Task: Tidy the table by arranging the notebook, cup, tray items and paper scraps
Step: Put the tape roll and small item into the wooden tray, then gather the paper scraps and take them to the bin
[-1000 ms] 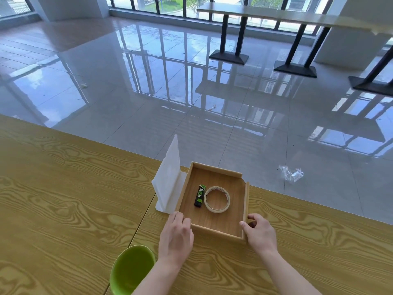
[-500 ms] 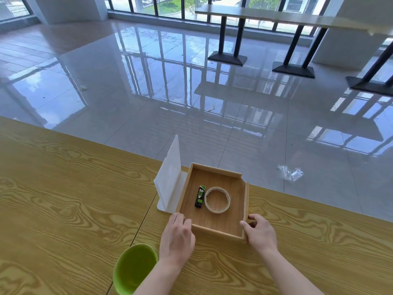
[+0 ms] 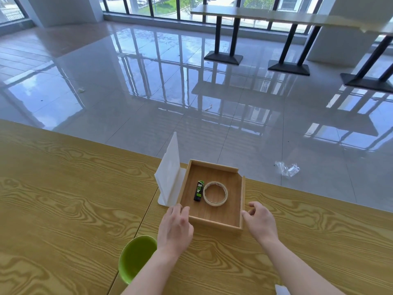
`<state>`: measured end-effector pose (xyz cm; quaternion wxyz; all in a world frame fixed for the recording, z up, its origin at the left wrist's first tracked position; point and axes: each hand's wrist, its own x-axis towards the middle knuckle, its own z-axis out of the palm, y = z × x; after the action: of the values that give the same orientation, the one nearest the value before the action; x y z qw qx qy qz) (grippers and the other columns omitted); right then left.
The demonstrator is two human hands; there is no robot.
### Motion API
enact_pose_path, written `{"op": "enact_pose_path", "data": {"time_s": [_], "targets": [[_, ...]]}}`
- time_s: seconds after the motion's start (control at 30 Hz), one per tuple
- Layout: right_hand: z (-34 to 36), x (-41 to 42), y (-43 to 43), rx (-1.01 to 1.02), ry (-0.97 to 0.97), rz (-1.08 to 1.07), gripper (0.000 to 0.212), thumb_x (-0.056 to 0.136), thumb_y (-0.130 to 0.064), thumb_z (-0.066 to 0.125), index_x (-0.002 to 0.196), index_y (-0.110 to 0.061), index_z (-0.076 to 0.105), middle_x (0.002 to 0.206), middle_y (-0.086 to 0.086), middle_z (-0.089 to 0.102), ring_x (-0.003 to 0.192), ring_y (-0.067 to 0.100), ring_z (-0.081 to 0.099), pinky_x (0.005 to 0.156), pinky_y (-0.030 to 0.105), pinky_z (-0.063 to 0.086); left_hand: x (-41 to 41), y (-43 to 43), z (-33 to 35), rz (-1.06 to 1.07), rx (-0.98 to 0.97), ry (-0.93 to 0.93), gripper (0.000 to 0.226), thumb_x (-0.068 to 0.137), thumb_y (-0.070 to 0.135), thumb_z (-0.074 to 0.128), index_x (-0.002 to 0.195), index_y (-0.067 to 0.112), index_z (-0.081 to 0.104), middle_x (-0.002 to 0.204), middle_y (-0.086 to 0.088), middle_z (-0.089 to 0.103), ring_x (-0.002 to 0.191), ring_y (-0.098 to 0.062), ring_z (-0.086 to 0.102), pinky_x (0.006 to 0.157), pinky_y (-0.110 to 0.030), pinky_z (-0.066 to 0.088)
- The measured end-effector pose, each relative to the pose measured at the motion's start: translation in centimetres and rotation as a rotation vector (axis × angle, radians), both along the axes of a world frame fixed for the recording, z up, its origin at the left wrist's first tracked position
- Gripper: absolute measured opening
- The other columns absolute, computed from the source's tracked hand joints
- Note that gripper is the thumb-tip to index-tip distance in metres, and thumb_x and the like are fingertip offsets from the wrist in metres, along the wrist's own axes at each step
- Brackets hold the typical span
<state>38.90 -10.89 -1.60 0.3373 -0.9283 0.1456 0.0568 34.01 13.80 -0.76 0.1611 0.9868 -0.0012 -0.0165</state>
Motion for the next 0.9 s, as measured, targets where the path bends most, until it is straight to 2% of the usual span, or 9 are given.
{"op": "enact_pose_path", "data": {"time_s": [0.27,0.4,0.6,0.7,0.83,0.9], "targets": [[2.6,-2.2,0.1,-0.07,-0.026,0.186,0.044,0.09,-0.03,0.066,0.13,-0.015,0.058,0.098,-0.002,0.063,0.088,0.014,0.06,0.075,0.028,0.049,-1.4,-1.5,1.0,-0.122,0.182,0.009,0.041,0.089,0.026,0.047,0.128,0.014,0.051,0.128,-0.01,0.052,0.122,-0.026,0.046,0.108,-0.037,0.039],[3.2,-4.8,-0.8,-0.085,-0.063,0.226,0.043,0.089,-0.031,0.067,0.129,-0.016,0.059,0.101,-0.003,0.064,0.088,0.011,0.06,0.076,0.024,0.05,-3.1,-3.4,1.2,-0.189,0.187,-0.003,0.043,0.09,0.026,0.046,0.131,0.013,0.048,0.131,-0.011,0.05,0.125,-0.027,0.044,0.111,-0.039,0.036],[3.3,-9.3,-3.5,-0.076,-0.045,0.183,0.04,0.09,-0.031,0.067,0.127,-0.017,0.06,0.101,-0.005,0.063,0.089,0.01,0.06,0.08,0.027,0.052,-5.0,-6.0,1.5,-0.245,0.162,0.016,0.049,0.09,0.025,0.047,0.137,0.013,0.045,0.139,-0.014,0.047,0.134,-0.028,0.039,0.115,-0.042,0.032],[3.6,-11.2,-4.8,-0.072,-0.021,0.135,0.041,0.09,-0.032,0.065,0.128,-0.017,0.06,0.104,-0.004,0.063,0.092,0.012,0.06,0.081,0.03,0.052,-5.6,-7.4,1.8,-0.278,0.14,0.017,0.045,0.09,0.025,0.048,0.133,0.013,0.048,0.133,-0.011,0.05,0.128,-0.028,0.042,0.112,-0.039,0.034],[4.0,-14.4,-7.3,-0.051,0.002,0.055,0.04,0.091,-0.03,0.065,0.128,-0.016,0.06,0.104,-0.003,0.064,0.093,0.014,0.061,0.085,0.035,0.053,-7.3,-9.7,1.8,-0.299,0.032,0.068,0.041,0.092,0.032,0.051,0.129,0.016,0.05,0.121,-0.007,0.054,0.109,-0.024,0.05,0.096,-0.034,0.044],[3.8,-16.5,-8.9,-0.054,0.028,0.011,0.04,0.09,-0.031,0.066,0.127,-0.017,0.06,0.102,-0.004,0.064,0.093,0.015,0.061,0.085,0.035,0.053,-8.7,-11.1,1.5,-0.291,-0.042,0.128,0.043,0.092,0.036,0.052,0.13,0.018,0.049,0.119,-0.005,0.054,0.107,-0.023,0.05,0.093,-0.034,0.045]]}}
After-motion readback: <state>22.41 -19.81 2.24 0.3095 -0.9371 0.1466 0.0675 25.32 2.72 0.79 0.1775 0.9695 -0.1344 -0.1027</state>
